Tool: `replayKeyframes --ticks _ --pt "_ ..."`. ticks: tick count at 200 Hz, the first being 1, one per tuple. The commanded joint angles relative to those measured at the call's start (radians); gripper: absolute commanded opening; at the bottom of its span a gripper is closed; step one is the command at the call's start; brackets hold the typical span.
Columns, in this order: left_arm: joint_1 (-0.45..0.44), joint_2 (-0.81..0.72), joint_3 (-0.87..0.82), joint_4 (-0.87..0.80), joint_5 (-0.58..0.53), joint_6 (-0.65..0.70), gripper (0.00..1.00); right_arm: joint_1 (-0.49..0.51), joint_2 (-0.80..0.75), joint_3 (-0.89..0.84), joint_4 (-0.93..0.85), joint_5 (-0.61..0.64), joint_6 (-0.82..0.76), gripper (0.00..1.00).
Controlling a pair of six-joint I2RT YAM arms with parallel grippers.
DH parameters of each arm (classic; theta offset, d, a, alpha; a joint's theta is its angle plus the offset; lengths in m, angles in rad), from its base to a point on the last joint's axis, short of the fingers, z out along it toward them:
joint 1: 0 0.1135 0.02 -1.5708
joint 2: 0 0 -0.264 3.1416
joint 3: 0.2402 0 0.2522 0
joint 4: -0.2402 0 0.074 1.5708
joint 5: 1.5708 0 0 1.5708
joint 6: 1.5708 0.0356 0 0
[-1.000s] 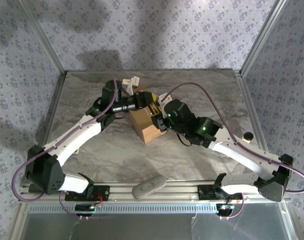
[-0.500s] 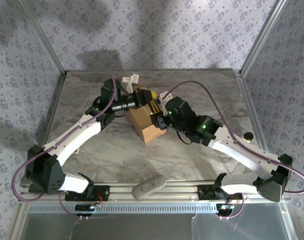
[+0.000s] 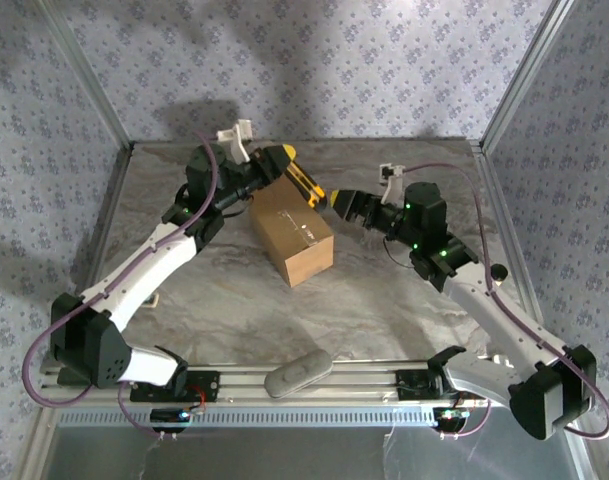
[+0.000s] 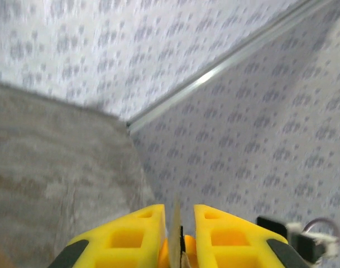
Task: Unpack the express box
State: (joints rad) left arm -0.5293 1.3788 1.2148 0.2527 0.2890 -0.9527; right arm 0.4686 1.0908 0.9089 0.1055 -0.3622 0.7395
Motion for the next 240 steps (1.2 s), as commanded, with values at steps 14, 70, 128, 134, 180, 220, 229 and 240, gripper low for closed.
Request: replayKeyframes --ticks 14,70,128,134,180,220,229,240 --pt "-0.019 -0.006 0.067 0.199 -0.243 -0.019 0.00 -0.031 0.056 0.004 0.394 -0.167 0.230 0.82" --pt "-0.155 0.023 0.062 0.389 -0.502 0.024 0.00 -0.034 0.143 0.034 0.675 -0.126 0.357 0.85" --pt "-0.245 0.049 0.026 0.542 -0.702 0.052 0.00 -0.010 0.150 0.062 0.749 -0.076 0.367 0.83" --pt "-0.255 0.054 0.021 0.561 -0.720 0.056 0.00 -0.007 0.152 0.069 0.749 -0.072 0.365 0.80" --pt "-0.318 0.086 0.017 0.638 -0.816 0.048 0.00 0.017 0.176 0.114 0.732 -0.034 0.332 0.75" --pt "-0.351 0.095 0.020 0.648 -0.852 0.032 0.00 0.019 0.204 0.140 0.747 -0.015 0.326 0.75" --pt "-0.356 0.092 0.017 0.648 -0.859 0.030 0.00 0.018 0.207 0.146 0.744 -0.010 0.322 0.72" --pt "-0.359 0.094 0.013 0.644 -0.861 0.020 0.00 0.018 0.213 0.154 0.749 -0.002 0.320 0.67"
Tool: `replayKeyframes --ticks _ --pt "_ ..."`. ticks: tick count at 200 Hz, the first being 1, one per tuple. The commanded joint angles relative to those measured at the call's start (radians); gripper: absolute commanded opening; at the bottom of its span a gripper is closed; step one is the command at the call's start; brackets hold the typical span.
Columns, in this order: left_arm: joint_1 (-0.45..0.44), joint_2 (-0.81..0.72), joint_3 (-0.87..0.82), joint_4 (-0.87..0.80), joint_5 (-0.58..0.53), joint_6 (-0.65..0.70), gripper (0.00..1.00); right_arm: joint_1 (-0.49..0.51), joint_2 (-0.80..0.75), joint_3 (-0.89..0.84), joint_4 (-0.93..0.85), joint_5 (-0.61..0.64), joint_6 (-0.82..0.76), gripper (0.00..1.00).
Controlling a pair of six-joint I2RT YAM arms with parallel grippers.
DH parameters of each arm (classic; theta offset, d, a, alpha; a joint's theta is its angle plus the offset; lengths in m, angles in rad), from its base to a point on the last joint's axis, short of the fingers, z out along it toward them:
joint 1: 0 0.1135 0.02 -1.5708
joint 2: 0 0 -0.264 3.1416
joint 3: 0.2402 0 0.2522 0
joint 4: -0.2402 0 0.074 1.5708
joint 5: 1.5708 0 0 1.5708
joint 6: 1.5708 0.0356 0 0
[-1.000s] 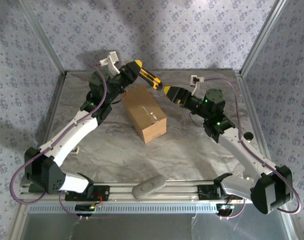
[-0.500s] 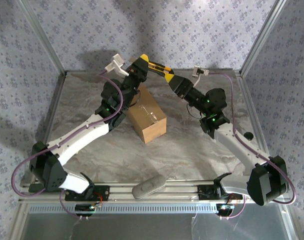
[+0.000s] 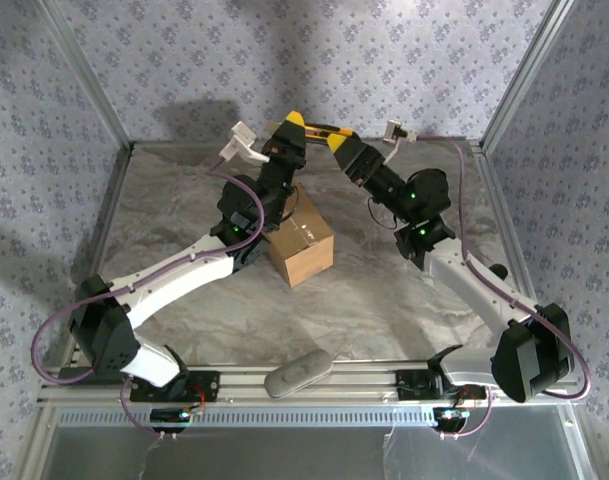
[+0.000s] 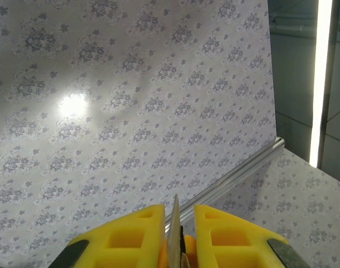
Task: Unpack the express box
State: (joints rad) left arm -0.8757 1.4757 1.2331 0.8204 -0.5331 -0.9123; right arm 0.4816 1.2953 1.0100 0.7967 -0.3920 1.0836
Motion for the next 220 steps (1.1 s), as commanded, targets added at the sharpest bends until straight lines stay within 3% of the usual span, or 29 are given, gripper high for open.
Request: replayKeyframes --ticks 1,29,136,198,220 --pt "-0.013 -0.003 -0.007 0.076 -0.039 -0.021 0.00 0.005 0.010 0.054 0.057 0.028 -0.025 0.67" --pt "-0.014 -0.005 -0.014 0.057 -0.030 -0.044 0.00 0.004 0.019 0.068 0.056 0.036 -0.031 0.59" --pt "-0.023 0.019 -0.034 0.017 -0.015 -0.162 0.00 -0.004 0.045 0.095 0.067 0.052 -0.024 0.52" --pt "-0.024 0.063 0.001 0.029 -0.022 -0.180 0.00 0.004 0.061 0.111 0.062 0.040 -0.016 0.41" --pt "-0.024 0.074 0.013 0.029 -0.025 -0.177 0.00 0.005 0.062 0.115 0.054 0.034 -0.017 0.45"
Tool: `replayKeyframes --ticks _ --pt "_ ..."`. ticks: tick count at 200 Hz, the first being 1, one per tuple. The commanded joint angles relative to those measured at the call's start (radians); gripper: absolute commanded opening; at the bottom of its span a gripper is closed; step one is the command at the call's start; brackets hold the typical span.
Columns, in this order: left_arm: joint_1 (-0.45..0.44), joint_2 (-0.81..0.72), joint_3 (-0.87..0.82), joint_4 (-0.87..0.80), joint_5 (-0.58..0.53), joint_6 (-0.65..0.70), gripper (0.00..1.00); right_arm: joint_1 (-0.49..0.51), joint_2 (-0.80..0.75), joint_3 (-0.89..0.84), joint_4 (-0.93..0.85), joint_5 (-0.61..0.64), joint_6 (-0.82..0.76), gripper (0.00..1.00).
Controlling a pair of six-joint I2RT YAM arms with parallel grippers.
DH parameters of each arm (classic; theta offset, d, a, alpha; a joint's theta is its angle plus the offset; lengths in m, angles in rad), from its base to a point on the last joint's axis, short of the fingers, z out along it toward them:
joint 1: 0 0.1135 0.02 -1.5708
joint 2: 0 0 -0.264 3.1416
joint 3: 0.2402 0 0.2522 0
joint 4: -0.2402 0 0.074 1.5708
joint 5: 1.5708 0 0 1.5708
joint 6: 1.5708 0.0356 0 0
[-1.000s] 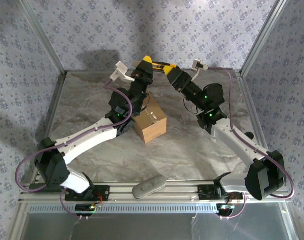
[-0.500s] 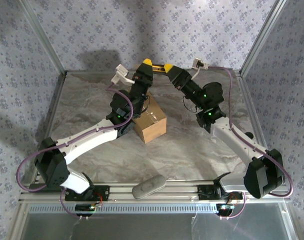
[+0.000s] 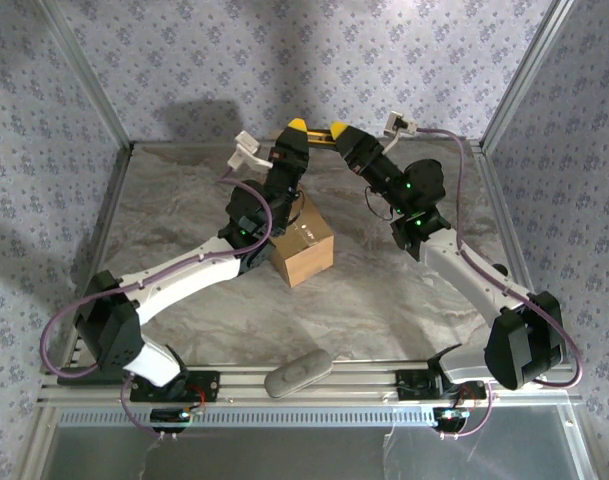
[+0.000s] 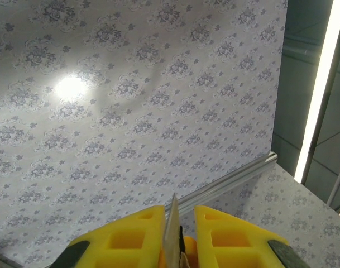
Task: Unpack the express box
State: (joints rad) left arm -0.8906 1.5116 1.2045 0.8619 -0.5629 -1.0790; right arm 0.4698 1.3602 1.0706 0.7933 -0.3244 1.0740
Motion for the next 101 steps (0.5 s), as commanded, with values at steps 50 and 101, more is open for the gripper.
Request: replayKeyframes --ticks 50,101 --pt "-0.008 0.051 0.059 -0.013 -0.009 0.011 0.00 0.021 -0.001 0.055 0.038 -0.044 -0.008 0.53" --pt "-0.009 0.058 0.070 -0.018 -0.009 0.010 0.00 0.024 0.010 0.066 0.032 -0.049 -0.002 0.36"
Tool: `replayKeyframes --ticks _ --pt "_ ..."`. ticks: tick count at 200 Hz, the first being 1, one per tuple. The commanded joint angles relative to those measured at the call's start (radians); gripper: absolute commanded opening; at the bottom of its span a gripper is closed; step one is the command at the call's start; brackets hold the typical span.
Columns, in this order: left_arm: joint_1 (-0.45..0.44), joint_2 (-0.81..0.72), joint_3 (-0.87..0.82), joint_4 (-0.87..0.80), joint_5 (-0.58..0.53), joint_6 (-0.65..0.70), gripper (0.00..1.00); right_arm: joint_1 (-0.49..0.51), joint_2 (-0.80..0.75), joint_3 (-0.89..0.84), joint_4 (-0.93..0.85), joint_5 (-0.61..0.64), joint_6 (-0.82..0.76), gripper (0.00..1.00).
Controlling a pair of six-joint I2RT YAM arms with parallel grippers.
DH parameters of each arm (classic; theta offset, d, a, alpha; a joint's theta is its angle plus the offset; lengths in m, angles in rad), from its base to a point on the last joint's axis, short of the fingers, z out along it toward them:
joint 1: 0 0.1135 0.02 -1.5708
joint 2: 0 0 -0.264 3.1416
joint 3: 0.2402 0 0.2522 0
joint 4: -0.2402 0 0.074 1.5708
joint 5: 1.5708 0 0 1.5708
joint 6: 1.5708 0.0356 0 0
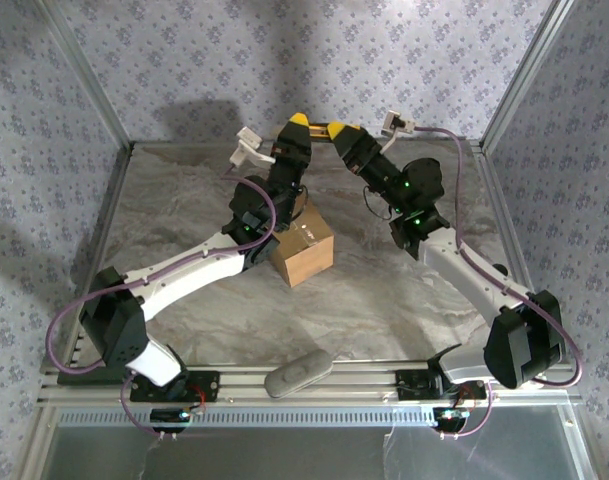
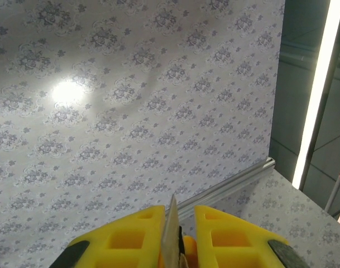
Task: Unpack the express box
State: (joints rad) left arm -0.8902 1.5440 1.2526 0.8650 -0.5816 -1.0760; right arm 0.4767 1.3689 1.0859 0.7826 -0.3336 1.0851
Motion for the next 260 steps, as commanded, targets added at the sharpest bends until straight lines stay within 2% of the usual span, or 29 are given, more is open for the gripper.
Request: replayKeyframes --ticks 1,19,45,87,100,117,125,138,156,204,229,240,260 --pt "-0.009 0.025 0.022 -0.021 0.009 0.008 0.00 0.016 0.001 0.051 0.043 -0.040 -0.013 0.36" --pt "-0.009 0.021 0.015 -0.025 0.009 -0.005 0.00 0.013 0.001 0.049 0.043 -0.035 -0.013 0.27" --pt "-0.009 0.005 -0.009 -0.035 0.008 -0.032 0.00 0.011 -0.004 0.055 0.033 -0.036 -0.020 0.00" --pt "-0.007 -0.051 -0.061 -0.100 -0.014 -0.075 0.01 0.030 -0.030 0.065 -0.067 -0.016 -0.103 0.00" --pt "-0.007 -0.077 -0.073 -0.154 -0.016 -0.100 0.26 0.036 -0.042 0.061 -0.100 -0.002 -0.133 0.00" --pt "-0.008 -0.119 -0.095 -0.226 -0.025 -0.117 0.37 0.045 -0.059 0.058 -0.150 0.024 -0.174 0.00" --pt "-0.006 -0.142 -0.107 -0.263 -0.029 -0.125 0.48 0.047 -0.064 0.056 -0.170 0.037 -0.187 0.00" --pt "-0.004 -0.179 -0.120 -0.348 -0.039 -0.135 0.59 0.050 -0.074 0.055 -0.198 0.054 -0.208 0.00" --pt "0.006 -0.230 -0.130 -0.507 -0.045 -0.164 0.68 0.049 -0.079 0.063 -0.235 0.079 -0.238 0.00" --pt "0.029 -0.341 -0.196 -0.686 -0.035 -0.193 0.72 0.042 -0.022 0.168 -0.321 0.109 -0.305 0.00" --pt "0.060 -0.390 -0.221 -0.784 -0.005 -0.162 0.72 0.034 0.020 0.218 -0.367 0.132 -0.355 0.00" --pt "0.097 -0.415 -0.242 -0.829 0.035 -0.161 0.70 0.026 0.047 0.256 -0.411 0.141 -0.379 0.00" --pt "0.218 -0.452 -0.261 -0.936 0.142 -0.119 0.66 0.008 0.062 0.280 -0.466 0.165 -0.445 0.00"
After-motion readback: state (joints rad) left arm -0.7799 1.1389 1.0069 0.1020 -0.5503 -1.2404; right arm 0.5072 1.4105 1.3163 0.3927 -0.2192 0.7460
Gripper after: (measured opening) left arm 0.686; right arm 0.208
